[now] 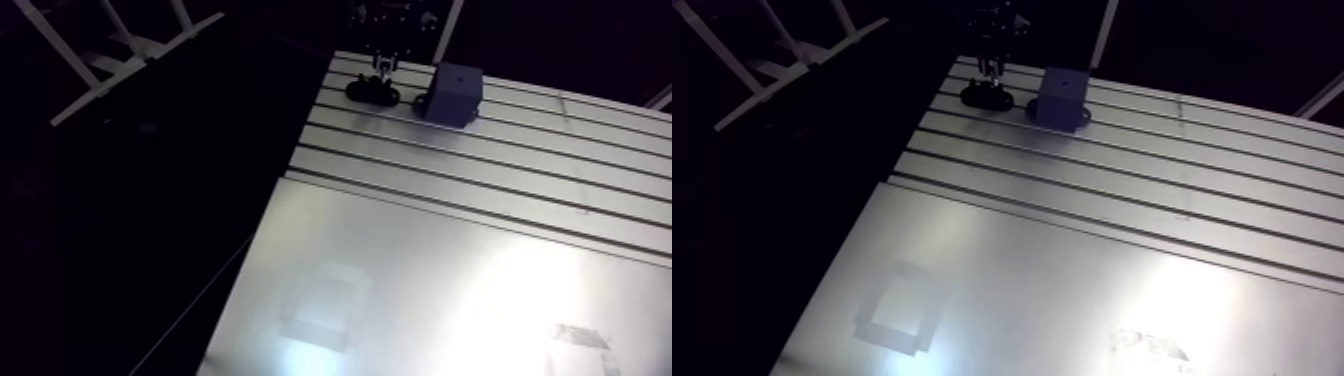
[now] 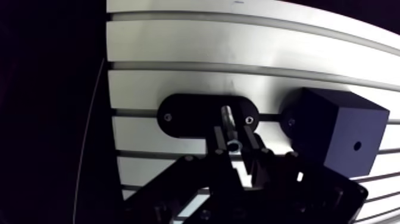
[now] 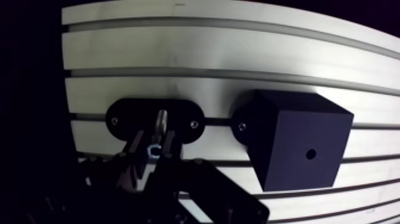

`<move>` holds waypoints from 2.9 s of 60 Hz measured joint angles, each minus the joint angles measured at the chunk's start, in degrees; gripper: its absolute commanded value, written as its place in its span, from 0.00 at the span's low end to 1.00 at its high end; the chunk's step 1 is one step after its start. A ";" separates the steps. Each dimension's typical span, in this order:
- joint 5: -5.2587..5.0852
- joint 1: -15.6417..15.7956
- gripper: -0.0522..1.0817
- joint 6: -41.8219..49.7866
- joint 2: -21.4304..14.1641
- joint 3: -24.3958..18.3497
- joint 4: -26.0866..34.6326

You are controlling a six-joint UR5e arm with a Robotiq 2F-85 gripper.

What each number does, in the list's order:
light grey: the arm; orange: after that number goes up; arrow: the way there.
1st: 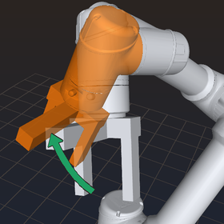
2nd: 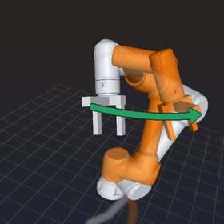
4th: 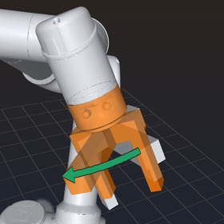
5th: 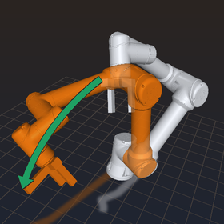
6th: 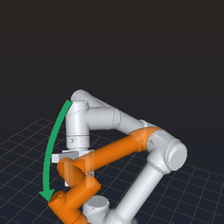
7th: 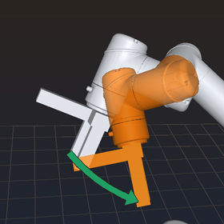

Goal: Pick up the M10 bolt and insert it into the hole until fully seated.

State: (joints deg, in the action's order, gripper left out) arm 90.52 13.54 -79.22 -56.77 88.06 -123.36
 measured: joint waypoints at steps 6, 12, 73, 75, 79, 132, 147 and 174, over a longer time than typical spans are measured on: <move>-0.05 0.00 0.84 -0.05 -0.81 -0.16 0.19; -0.08 0.00 0.84 -0.07 -1.59 -0.24 0.37; 0.71 -1.73 1.00 -1.99 -6.41 -5.76 19.75; 0.64 -1.98 1.00 -2.27 -6.44 -6.12 20.44; 0.48 -2.54 1.00 -2.97 -6.47 -6.82 21.73; 0.03 -7.15 1.00 -6.42 -1.57 -16.81 35.97; 0.31 -8.53 1.00 -6.43 -0.20 -18.02 37.15; 0.53 -9.27 1.00 -6.43 1.25 -18.80 38.88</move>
State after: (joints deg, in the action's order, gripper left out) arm 91.05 4.27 -85.65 -55.52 69.26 -84.49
